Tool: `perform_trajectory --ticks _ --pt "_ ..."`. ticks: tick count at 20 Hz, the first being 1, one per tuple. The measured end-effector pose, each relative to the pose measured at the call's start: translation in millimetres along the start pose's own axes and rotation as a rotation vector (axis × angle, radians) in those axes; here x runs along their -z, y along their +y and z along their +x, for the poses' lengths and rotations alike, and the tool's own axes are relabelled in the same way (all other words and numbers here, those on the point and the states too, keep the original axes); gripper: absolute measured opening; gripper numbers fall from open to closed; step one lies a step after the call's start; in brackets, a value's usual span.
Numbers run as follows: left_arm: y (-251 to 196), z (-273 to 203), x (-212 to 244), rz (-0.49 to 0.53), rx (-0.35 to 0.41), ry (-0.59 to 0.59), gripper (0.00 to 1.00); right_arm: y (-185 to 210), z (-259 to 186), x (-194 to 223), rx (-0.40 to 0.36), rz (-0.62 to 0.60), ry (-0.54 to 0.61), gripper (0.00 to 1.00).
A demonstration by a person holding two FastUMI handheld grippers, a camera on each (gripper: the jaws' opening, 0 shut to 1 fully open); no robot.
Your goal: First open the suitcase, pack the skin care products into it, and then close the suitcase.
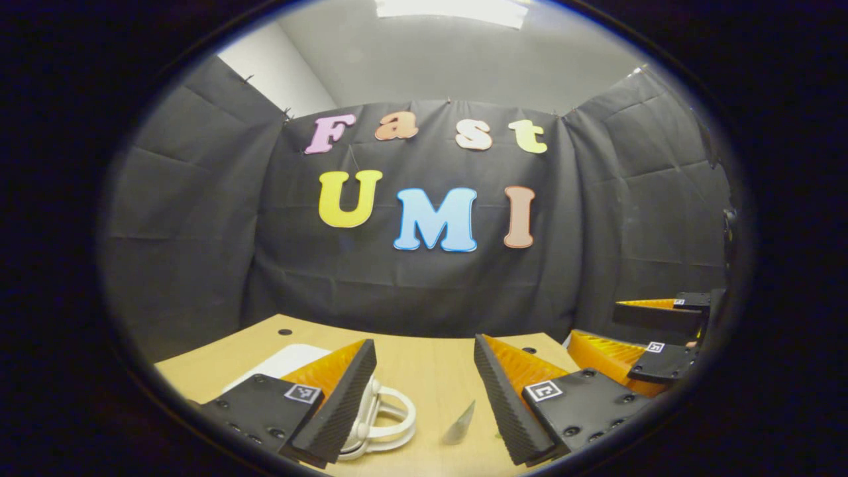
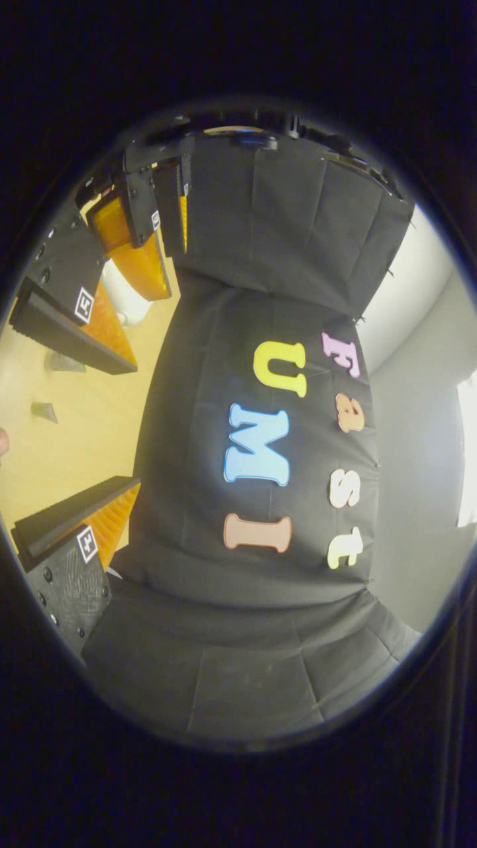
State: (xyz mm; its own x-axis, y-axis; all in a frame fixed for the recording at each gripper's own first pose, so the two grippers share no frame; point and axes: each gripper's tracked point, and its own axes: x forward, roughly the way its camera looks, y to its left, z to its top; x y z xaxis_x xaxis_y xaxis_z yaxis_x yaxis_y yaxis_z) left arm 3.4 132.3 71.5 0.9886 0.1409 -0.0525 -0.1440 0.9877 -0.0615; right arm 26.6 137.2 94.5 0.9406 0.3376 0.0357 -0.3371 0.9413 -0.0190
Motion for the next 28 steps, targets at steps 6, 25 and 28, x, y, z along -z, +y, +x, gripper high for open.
perform_trajectory --ticks 6,25,28 --pt "7 34 23 0.045 0.090 0.120 0.95 -11 6 11 0.127 0.000 0.037 0.94" --pt "7 117 227 -0.074 0.191 1.006 0.95 -37 24 55 0.194 0.077 0.160 0.94" --pt "8 117 252 -0.114 0.169 1.109 0.95 -38 26 56 0.183 0.091 0.166 0.94"
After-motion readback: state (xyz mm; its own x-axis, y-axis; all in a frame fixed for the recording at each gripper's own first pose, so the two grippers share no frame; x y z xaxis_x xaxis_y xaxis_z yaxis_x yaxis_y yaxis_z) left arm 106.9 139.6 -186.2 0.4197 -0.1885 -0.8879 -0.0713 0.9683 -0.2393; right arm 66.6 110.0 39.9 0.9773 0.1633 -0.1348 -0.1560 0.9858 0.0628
